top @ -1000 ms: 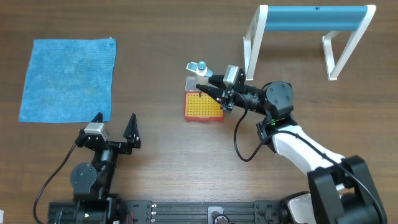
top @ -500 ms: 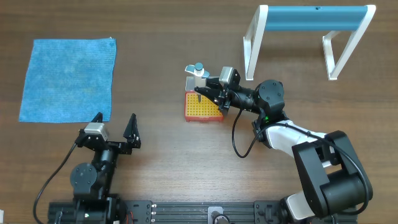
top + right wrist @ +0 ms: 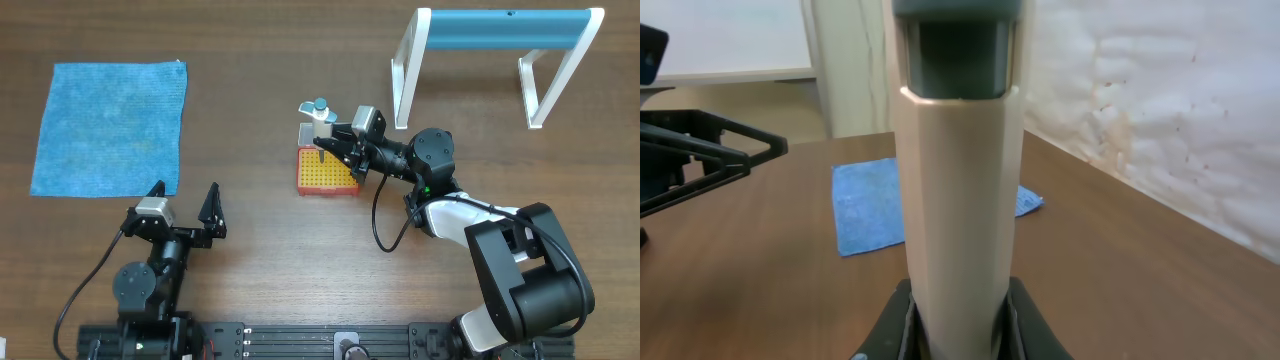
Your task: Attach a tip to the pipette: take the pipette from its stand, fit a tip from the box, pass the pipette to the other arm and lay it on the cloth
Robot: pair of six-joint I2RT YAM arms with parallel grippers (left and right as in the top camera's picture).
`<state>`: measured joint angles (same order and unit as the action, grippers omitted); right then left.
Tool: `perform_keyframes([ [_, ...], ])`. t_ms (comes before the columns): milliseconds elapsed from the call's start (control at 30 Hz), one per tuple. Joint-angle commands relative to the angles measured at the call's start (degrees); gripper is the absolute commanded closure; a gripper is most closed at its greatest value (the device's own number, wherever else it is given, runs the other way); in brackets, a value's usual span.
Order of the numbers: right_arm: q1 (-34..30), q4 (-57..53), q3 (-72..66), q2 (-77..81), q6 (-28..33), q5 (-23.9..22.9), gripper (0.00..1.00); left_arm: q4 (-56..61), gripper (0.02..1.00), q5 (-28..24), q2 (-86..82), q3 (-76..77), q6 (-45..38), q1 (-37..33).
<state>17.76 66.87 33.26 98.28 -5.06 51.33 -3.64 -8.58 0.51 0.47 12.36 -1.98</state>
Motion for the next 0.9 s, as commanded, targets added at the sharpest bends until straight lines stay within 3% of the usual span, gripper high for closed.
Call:
perform_keyframes([
  [33,0.2,0.3,-0.1,0.7,0.8,-1.0,0.925,-0.3,0.02,0.6,-0.3,-0.2,0.9,0.2],
  [900,0.9,0.0,-0.1,2.6,0.8,-0.9,0.923,-0.3,0.023,0.6,-0.3,-0.2,0.9,0.2],
])
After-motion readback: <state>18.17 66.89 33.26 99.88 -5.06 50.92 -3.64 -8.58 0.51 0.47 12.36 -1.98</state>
